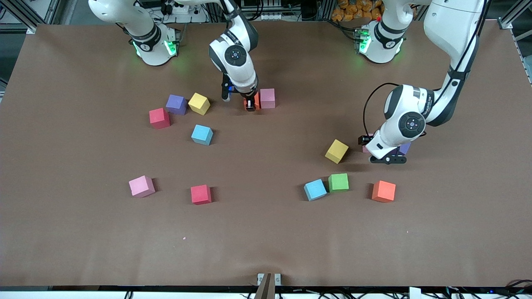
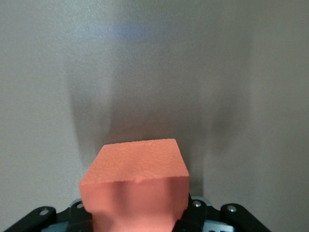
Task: Form number 2 with 11 blocks
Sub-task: 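Place orange beside pink with the right gripper while the left gripper carries pink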
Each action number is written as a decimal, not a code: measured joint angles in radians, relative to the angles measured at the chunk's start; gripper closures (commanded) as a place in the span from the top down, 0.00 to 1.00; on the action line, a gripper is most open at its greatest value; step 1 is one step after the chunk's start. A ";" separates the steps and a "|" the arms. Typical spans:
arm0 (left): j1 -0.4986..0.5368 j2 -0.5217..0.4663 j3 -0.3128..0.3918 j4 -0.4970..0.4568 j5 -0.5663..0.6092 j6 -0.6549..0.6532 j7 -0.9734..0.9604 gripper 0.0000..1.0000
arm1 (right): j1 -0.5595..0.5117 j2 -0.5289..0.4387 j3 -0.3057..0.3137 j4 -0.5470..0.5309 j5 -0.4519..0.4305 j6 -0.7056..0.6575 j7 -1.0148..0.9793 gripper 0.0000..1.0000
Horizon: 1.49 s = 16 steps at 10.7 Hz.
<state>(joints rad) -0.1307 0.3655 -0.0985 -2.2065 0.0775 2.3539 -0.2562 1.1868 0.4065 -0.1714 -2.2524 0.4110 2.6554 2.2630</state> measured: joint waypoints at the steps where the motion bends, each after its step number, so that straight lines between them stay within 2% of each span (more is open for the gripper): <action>1: 0.000 -0.002 0.000 0.001 0.000 0.000 0.000 0.39 | 0.007 0.001 0.000 0.000 0.002 0.004 0.001 0.36; 2: -0.001 -0.003 0.000 0.001 -0.001 -0.002 -0.017 0.35 | 0.011 0.002 0.000 0.000 0.002 0.007 0.003 0.47; 3: -0.007 -0.009 -0.001 0.002 -0.001 -0.018 -0.053 0.35 | 0.013 0.002 0.000 0.000 0.003 0.008 0.004 0.99; 7: -0.118 -0.100 -0.011 0.008 -0.056 -0.177 -0.248 0.36 | 0.019 0.010 0.000 0.000 0.003 0.007 0.007 1.00; 9: -0.146 -0.135 -0.055 0.008 -0.111 -0.215 -0.358 0.36 | 0.021 0.011 0.000 0.000 0.003 -0.005 0.010 1.00; 13: -0.216 -0.140 -0.155 0.008 -0.165 -0.217 -0.811 0.36 | 0.024 -0.025 -0.004 0.010 0.000 -0.111 0.008 1.00; 16: -0.268 -0.139 -0.164 0.008 -0.205 -0.193 -1.150 0.36 | 0.024 -0.082 -0.066 0.014 -0.004 -0.198 -0.046 1.00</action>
<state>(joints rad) -0.3985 0.2267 -0.2621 -2.1984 -0.1274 2.1604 -1.4059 1.2107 0.3241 -0.2373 -2.2387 0.4065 2.4569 2.2170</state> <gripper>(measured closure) 0.357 0.000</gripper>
